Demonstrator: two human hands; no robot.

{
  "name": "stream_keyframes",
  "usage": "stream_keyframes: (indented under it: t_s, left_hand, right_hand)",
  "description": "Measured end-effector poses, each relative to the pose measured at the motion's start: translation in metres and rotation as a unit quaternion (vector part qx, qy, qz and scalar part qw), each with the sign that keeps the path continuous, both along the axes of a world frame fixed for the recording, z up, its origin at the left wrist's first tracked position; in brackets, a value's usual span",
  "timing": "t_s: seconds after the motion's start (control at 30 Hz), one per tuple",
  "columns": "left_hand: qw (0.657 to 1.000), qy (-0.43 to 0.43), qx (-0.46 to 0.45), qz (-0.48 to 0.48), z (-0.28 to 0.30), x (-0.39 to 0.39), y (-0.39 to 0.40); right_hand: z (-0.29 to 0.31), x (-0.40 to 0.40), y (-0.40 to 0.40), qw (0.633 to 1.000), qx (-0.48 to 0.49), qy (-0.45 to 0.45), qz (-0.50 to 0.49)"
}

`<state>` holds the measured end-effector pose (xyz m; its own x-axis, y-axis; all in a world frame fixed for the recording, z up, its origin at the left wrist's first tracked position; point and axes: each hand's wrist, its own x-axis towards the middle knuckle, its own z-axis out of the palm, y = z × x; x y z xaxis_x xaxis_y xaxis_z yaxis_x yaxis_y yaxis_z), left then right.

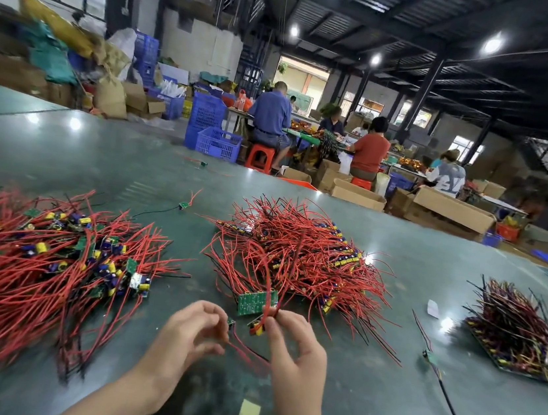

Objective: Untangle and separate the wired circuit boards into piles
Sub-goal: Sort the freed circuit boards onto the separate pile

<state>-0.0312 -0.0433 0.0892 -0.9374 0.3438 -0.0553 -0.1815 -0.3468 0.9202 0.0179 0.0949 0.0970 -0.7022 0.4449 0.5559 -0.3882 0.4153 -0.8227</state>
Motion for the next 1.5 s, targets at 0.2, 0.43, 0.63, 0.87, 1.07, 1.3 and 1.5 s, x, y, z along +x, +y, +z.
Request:
stream_keyframes:
  t_s: [0.2, 0.43, 0.63, 0.87, 1.07, 1.3, 1.5]
  left_hand:
    - [0.981, -0.095, 0.064, -0.155, 0.003, 0.008, 0.004]
    - [0.960, -0.128, 0.119, -0.217, -0.003, 0.009, -0.001]
    - [0.957, -0.120, 0.083, -0.250, -0.001, 0.012, -0.001]
    - [0.966, -0.014, -0.016, -0.258, 0.000, 0.016, 0.002]
    - [0.968, 0.047, -0.117, -0.217, -0.001, 0.018, 0.010]
    - [0.971, 0.109, -0.135, -0.166, -0.002, 0.021, 0.012]
    - [0.961, 0.181, -0.134, -0.160, 0.004, 0.026, 0.010]
  right_hand:
    - [-0.003, -0.003, -0.001, 0.964, 0.244, 0.081, -0.064]
    - [-0.001, -0.001, -0.005, 0.965, 0.247, 0.088, -0.002]
    - [0.004, 0.003, -0.006, 0.989, 0.146, 0.019, 0.019]
    - [0.013, 0.008, -0.006, 0.977, -0.119, -0.132, 0.121]
    - [0.010, 0.003, -0.004, 0.899, -0.376, -0.158, 0.161]
    - [0.009, 0.001, -0.009, 0.881, -0.432, -0.123, 0.148]
    - [0.007, 0.001, -0.010, 0.890, -0.421, -0.124, 0.121]
